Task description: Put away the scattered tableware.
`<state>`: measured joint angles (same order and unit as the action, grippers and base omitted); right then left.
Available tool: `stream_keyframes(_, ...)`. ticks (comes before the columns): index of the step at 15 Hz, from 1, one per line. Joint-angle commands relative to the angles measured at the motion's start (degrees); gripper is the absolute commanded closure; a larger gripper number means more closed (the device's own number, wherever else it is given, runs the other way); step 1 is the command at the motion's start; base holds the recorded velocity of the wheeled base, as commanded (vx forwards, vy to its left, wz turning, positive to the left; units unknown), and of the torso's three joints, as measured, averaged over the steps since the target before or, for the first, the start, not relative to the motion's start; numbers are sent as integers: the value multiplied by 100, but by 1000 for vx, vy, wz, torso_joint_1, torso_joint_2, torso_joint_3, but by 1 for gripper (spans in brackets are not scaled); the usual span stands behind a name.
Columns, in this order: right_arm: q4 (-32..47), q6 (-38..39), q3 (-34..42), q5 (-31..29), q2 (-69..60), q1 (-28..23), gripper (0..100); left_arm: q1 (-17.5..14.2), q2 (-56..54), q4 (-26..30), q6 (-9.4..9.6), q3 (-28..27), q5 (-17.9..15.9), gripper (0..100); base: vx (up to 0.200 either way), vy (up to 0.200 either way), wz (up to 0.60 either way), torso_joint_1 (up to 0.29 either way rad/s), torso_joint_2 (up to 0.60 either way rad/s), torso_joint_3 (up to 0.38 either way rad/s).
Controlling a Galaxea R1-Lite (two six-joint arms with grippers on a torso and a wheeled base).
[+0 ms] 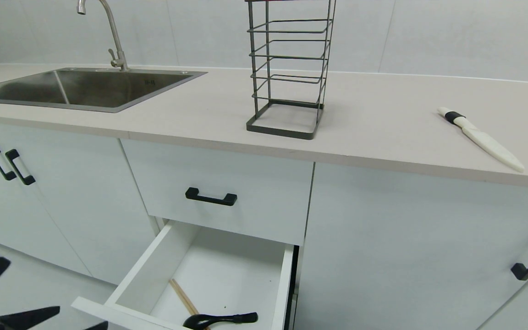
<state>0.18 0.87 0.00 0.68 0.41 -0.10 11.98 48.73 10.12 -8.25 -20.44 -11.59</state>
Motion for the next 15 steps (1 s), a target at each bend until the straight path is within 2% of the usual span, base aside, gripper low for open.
stream_keyframes(1, -1, 1, 0, -7, 20, 1, 0, 243, 603, 227, -45, -21, 8, 0, 0, 0, 0, 0, 0, 0)
stream_keyframes(5, -1, 1, 0, 2, 20, 1, 0, 357, 621, 1475, -45, -381, -1, 0, 0, 0, 0, 0, 0, 0)
stream_keyframes(7, -1, 1, 0, 2, 20, 1, 0, 375, 752, 1449, -10, -320, -10, 0, 0, 0, 0, 0, 0, 0)
stream_keyframes(8, -1, 1, 0, 2, 20, 1, 0, 375, 884, 1300, 96, -197, 8, 0, 0, 0, 0, 0, 0, 0)
stream_keyframes(9, -1, 1, 0, 2, 20, 1, 0, 340, 928, 1054, 377, -12, 26, 0, 0, 0, 0, 0, 0, 0)
stream_keyframes(10, -1, 1, 0, 2, 20, 1, 0, 287, 990, 737, 852, 243, 26, 0, 0, 0, 0, 0, 0, 0)
stream_keyframes(11, -1, 1, 0, 2, 20, 1, 0, 208, 1183, 447, 1194, 436, 26, 0, 0, 0, 0, 0, 0, 0)
stream_keyframes(12, -1, 1, -9, 2, 20, 1, 0, 146, 1394, 210, 1379, 515, 43, 0, 0, 0, 0, 0, 0, 0)
stream_keyframes(15, -1, 1, 0, 2, 20, 1, 0, 111, 1895, -63, 1361, 533, 61, 0, 0, 0, 0, 0, 0, 0)
